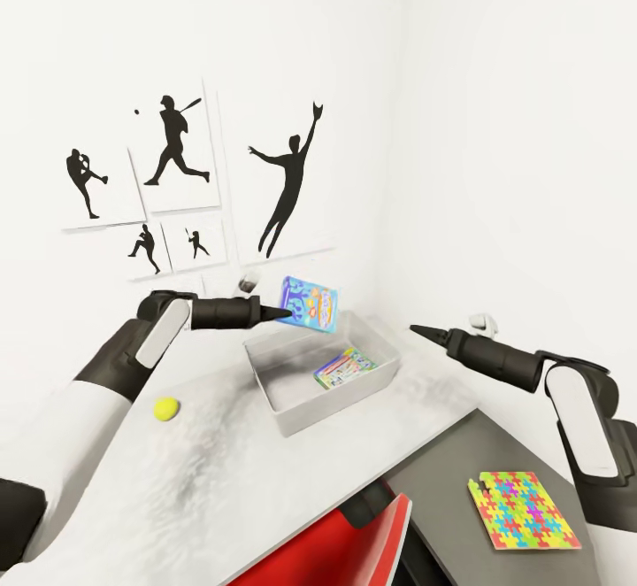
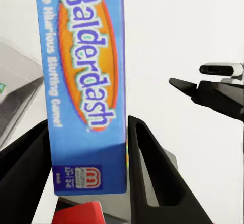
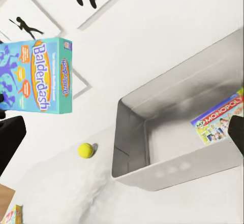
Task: Put all the toys in the child's room - the three board games (two on the bed and one on the table), the two jigsaw puzzles on the table, and the tennis ball on the table - inside the toy box on the table in the child's room.
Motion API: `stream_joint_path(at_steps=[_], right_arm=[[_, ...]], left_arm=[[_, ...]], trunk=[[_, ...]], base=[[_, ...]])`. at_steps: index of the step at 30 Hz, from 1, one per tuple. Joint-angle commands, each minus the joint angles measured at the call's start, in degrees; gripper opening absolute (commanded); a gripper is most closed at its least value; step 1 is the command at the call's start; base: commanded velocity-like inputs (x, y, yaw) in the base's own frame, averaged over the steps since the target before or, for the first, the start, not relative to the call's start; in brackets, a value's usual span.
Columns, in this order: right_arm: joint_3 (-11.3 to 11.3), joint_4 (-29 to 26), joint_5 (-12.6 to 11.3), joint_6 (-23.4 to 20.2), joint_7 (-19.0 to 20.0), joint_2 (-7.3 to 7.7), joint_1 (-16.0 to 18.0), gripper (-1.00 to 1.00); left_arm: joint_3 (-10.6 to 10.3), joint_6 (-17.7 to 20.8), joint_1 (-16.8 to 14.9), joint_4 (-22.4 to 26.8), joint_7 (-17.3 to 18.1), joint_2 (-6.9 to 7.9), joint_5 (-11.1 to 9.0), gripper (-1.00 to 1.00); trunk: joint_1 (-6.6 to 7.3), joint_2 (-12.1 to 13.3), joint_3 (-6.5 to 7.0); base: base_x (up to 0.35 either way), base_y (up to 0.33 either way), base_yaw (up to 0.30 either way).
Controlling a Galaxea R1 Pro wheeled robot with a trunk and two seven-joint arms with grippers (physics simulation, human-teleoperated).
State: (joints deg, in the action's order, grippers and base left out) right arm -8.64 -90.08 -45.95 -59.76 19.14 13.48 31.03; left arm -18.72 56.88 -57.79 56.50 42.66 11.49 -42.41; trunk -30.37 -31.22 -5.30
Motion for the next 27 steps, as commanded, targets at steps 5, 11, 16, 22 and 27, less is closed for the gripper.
stream_joint_path(at_steps=[5,11,16,22,27], right_arm=[[-1.65,-0.04,0.55,-0.24,0.43,0.06,0.0,1.0],[-1.96,-0.17,0.83,-0.24,0.25,0.14,-0.01,1.0],[-2.05,-0.18,0.78,-0.24,0.15,0.11,0.08,1.0],[-2.13,-0.11,0.51,-0.24,0.13,0.14,0.3,1.0],[-2.16,-0.1,0.44,-0.24,0.11,0.52,1.0,1.0]], left_arm=[[0.95,-0.56,-0.4,-7.44,-3.16,-4.3,-0.78,-1.0],[4.81,-1.04,-0.72,-11.18,-10.62,-9.28,-1.12,-1.0],[7.13,-1.08,-0.74,-12.9,-13.55,-11.06,-1.17,-1.0],[13.44,-1.64,-0.75,-19.22,-18.12,-11.86,-1.24,-1.0],[18.28,-4.03,-0.75,-23.99,-22.42,-12.16,-1.25,-1.0]], trunk=[[-0.02,-0.12,-0.11],[-0.02,-0.12,-0.11],[-0.02,-0.12,-0.11],[-0.02,-0.12,-0.11],[-0.02,-0.12,-0.11]], base=[[0.0,0.0,0.0],[0.0,0.0,0.0],[0.0,0.0,0.0],[0.0,0.0,0.0],[0.0,0.0,0.0]])
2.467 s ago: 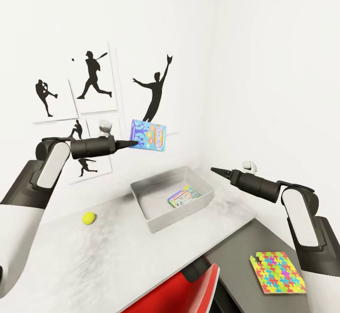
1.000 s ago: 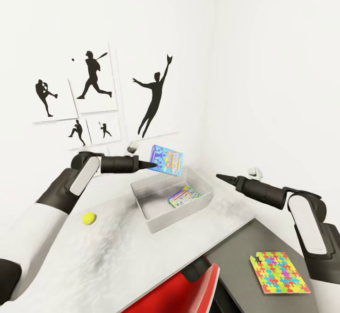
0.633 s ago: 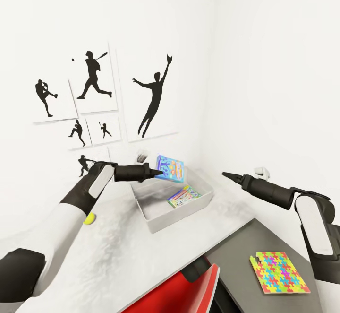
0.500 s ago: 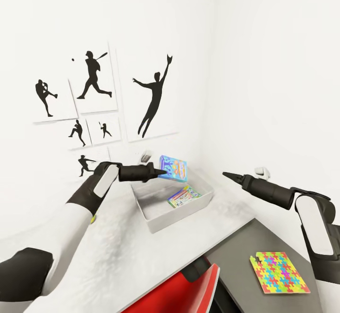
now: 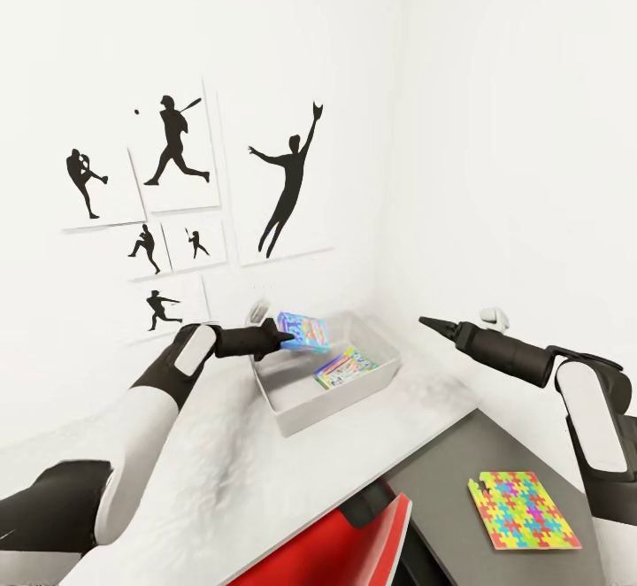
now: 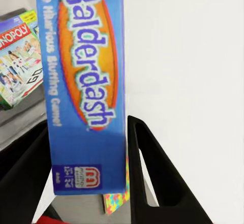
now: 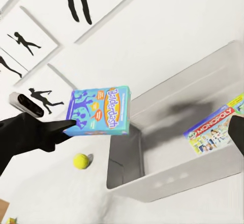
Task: Put all the toys in the child's room - the three board games (two on the bed and one on the table), the two jigsaw puzzles on the table, and the tennis ball on the table - inside the toy box on the table in the child's room.
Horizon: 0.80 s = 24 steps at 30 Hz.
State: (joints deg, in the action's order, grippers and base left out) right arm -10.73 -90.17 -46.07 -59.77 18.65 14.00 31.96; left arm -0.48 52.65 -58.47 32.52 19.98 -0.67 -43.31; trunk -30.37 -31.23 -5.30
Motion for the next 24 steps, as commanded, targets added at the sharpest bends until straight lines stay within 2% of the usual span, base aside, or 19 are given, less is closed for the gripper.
stream_joint_path(at_steps=[1,13,17,24], right_arm=[[-0.08,0.0,0.55,-0.23,0.6,0.05,0.13,1.0],[0.0,-0.08,0.32,-0.23,0.6,0.22,0.28,1.0],[-0.06,-0.16,0.36,-0.23,0.6,0.17,0.02,1.0],[-0.01,-0.18,0.5,-0.23,0.6,0.05,-0.2,1.0]], left_arm=[[0.25,0.05,-0.06,-0.41,-0.12,-0.03,-0.36,-1.0],[1.1,-4.16,-0.49,-6.52,-2.59,-1.2,-0.4,-1.0],[1.28,-5.68,-0.64,-7.41,-5.06,-2.23,-0.44,-1.0],[2.81,-7.76,-0.67,-7.79,-6.87,-2.55,-0.58,-1.0]], trunk=[[-0.03,-0.11,-0.11],[-0.03,-0.11,-0.11],[-0.03,-0.11,-0.11],[-0.03,-0.11,-0.11]], base=[[0.0,0.0,0.0],[0.0,0.0,0.0],[0.0,0.0,0.0],[0.0,0.0,0.0]])
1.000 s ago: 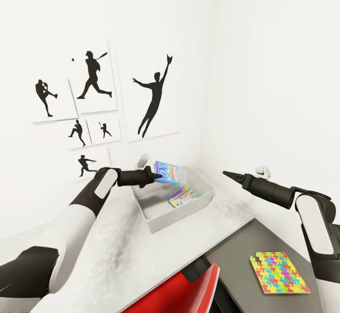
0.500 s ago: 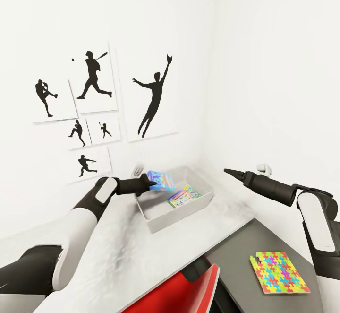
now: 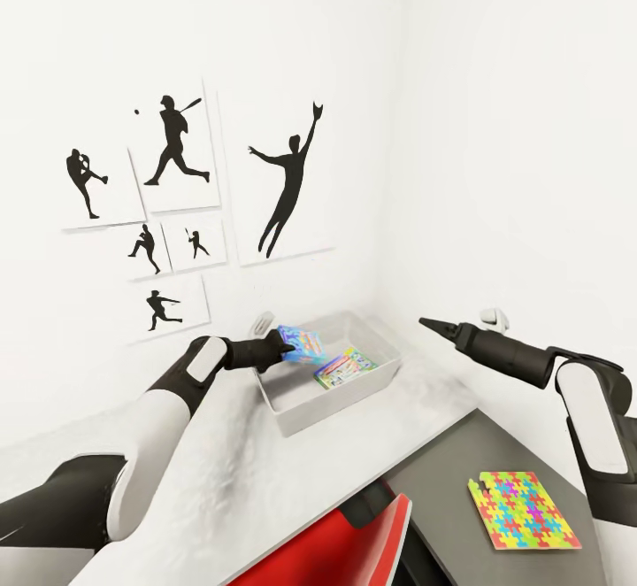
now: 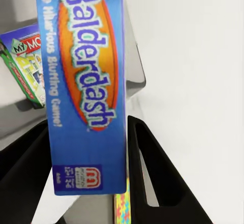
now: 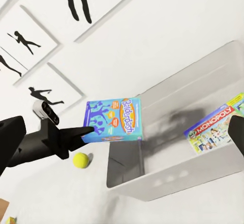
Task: Put all the toys in the child's room - the three board games (two on the bed and one on the table), the two jigsaw puzzles on the table, and the tennis ball on the table - inside the toy box on the table in the child's room.
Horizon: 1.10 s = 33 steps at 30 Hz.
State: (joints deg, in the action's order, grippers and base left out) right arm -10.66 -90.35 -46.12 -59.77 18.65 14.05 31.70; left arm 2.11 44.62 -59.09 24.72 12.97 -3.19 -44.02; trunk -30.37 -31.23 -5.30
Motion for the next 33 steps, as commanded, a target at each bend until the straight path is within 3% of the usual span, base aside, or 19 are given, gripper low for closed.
stream_joint_path(at_steps=[1,13,19,26,33], right_arm=[[-0.07,0.01,0.51,-0.23,0.62,-0.03,0.04,1.0],[-0.06,0.02,0.35,-0.23,0.68,0.1,0.0,1.0],[-0.2,0.01,0.33,-0.23,0.69,0.1,-0.05,1.0],[-1.59,0.07,0.25,-0.23,0.73,0.18,-0.2,1.0],[-1.72,0.08,0.24,-0.23,0.77,0.19,-0.3,1.0]], left_arm=[[0.34,0.02,-0.05,-0.25,0.07,-0.04,0.11,-1.0],[0.86,0.22,-0.06,-1.45,-0.24,0.04,0.07,-1.0],[1.06,0.37,-0.06,-1.51,-2.19,0.1,0.04,-1.0],[3.99,0.6,-0.06,-1.52,-5.26,0.06,0.06,-1.0],[4.46,0.97,-0.06,-1.52,-7.03,0.05,-0.01,-1.0]], trunk=[[-0.03,-0.11,-0.11],[-0.03,-0.11,-0.11],[-0.03,-0.11,-0.11],[-0.03,-0.11,-0.11],[-0.03,-0.11,-0.11]], base=[[0.0,0.0,0.0],[0.0,0.0,0.0],[0.0,0.0,0.0],[0.0,0.0,0.0],[0.0,0.0,0.0]])
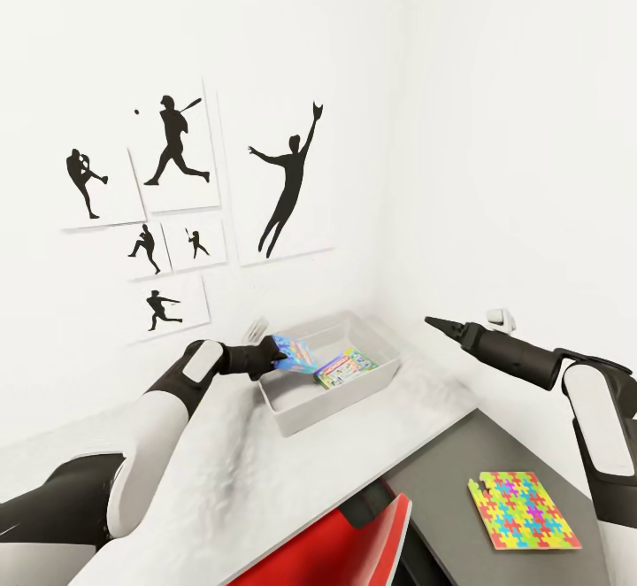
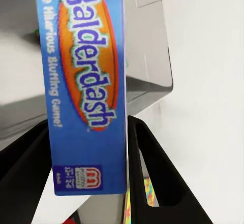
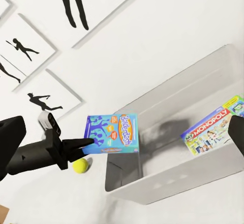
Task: Put all the toys in the child's room - the three board games (two on the bed and one on the table), the two jigsaw puzzles on the table, and the tennis ball on the table - inside the toy box on the table in the child's room.
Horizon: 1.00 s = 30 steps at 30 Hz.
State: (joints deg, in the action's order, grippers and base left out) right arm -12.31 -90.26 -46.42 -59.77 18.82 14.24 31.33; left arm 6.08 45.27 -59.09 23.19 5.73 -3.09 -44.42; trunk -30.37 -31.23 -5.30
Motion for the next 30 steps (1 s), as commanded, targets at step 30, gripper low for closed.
stream_joint_path(at_steps=[30], right_arm=[[-0.08,0.0,0.28,-0.23,0.69,-0.01,0.04,1.0]], left_arm=[[0.27,0.59,-0.52,0.01,0.82,-0.46,0.52,-1.0]], trunk=[[-0.03,-0.11,-1.13]], base=[[0.0,0.0,0.0]])
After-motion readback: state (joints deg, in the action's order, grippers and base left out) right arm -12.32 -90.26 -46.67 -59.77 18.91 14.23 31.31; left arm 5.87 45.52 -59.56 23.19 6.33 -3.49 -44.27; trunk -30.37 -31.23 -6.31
